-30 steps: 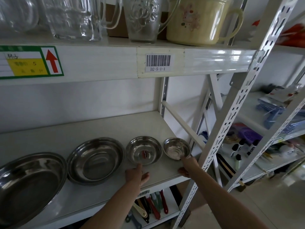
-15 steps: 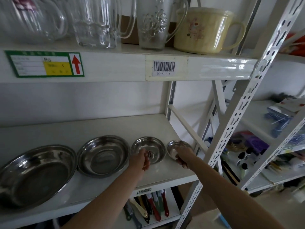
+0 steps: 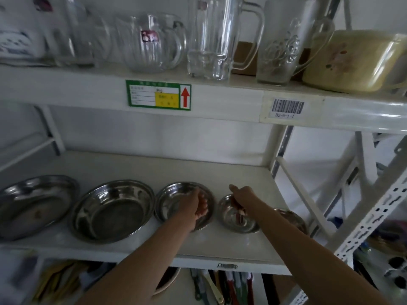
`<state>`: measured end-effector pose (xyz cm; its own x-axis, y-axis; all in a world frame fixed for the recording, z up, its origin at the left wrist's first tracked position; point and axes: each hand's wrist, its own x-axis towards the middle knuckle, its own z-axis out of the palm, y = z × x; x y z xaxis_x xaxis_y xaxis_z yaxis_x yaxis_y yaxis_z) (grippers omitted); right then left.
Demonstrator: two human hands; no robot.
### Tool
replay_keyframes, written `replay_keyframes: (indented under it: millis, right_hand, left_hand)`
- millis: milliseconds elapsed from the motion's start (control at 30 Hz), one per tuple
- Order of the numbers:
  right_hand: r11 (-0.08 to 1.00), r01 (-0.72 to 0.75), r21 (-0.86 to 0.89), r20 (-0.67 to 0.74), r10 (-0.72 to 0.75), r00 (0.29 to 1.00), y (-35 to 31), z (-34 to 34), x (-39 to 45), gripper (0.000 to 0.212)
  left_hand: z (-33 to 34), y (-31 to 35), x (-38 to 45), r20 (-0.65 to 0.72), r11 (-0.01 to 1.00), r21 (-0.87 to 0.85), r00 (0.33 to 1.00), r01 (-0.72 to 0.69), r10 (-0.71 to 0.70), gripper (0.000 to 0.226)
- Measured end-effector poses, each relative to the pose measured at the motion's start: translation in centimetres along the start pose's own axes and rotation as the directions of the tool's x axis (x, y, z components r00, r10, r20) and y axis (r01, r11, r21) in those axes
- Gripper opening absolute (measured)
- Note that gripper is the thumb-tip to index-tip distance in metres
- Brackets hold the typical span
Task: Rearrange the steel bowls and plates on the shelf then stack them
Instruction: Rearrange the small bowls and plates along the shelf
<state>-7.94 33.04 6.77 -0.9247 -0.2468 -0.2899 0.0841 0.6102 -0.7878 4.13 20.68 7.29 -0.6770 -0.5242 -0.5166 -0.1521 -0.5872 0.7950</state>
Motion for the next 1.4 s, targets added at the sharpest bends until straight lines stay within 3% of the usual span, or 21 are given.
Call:
replay_keyframes:
  millis: [133,433,667,867,1067,1167,1400]
  right_hand:
    - [1.000,0.024,0.010,0.136,-0.025,0.990,-2.9,3.2,0.3,0.053]
    - [0.981,0.189,-0.038,0.226,-0.175,0.958,-8.9,10.7,-0.8,0.052]
    - [0.984,0.175,0.043,0.348,-0.179,0.920,-11.5,15.6,-2.4,0.048]
    - [0.990,0.127,0.054,0.351,-0.137,0.926,-12.1,19.8,-2.5,0.051]
    - [0.951,-0.147,0.271,0.426,0.018,0.905,-9.3,23.9,-4.3,0.040]
    - [0.923,-0.166,0.348,0.397,0.016,0.918,-7.0,25.2,-5.5,0.037]
    - [0.916,-0.158,0.369,0.296,0.046,0.954,-4.3,24.8,-8.5,0.038]
  left_hand:
    - [-3.0,1.7,-0.1,-0.067,0.998,-0.032,0.997,-0.051,0.048,0.033]
    - [-10.7,5.1,-1.5,-0.233,0.985,-0.097,0.965,-0.143,0.118,0.035]
    - [-16.4,6.7,-1.3,-0.354,0.966,-0.101,0.916,-0.238,0.189,0.027]
    - [-21.6,7.3,-0.5,-0.434,0.967,-0.051,0.878,-0.250,0.204,0.028]
    - [-27.5,6.3,1.0,-0.508,0.971,0.000,0.836,-0.240,0.207,0.028]
    - [-29.9,5.4,1.5,-0.558,0.973,0.022,0.805,-0.230,0.203,0.030]
    - [-32.4,4.1,3.3,-0.541,0.983,-0.027,0.830,-0.183,0.139,0.029]
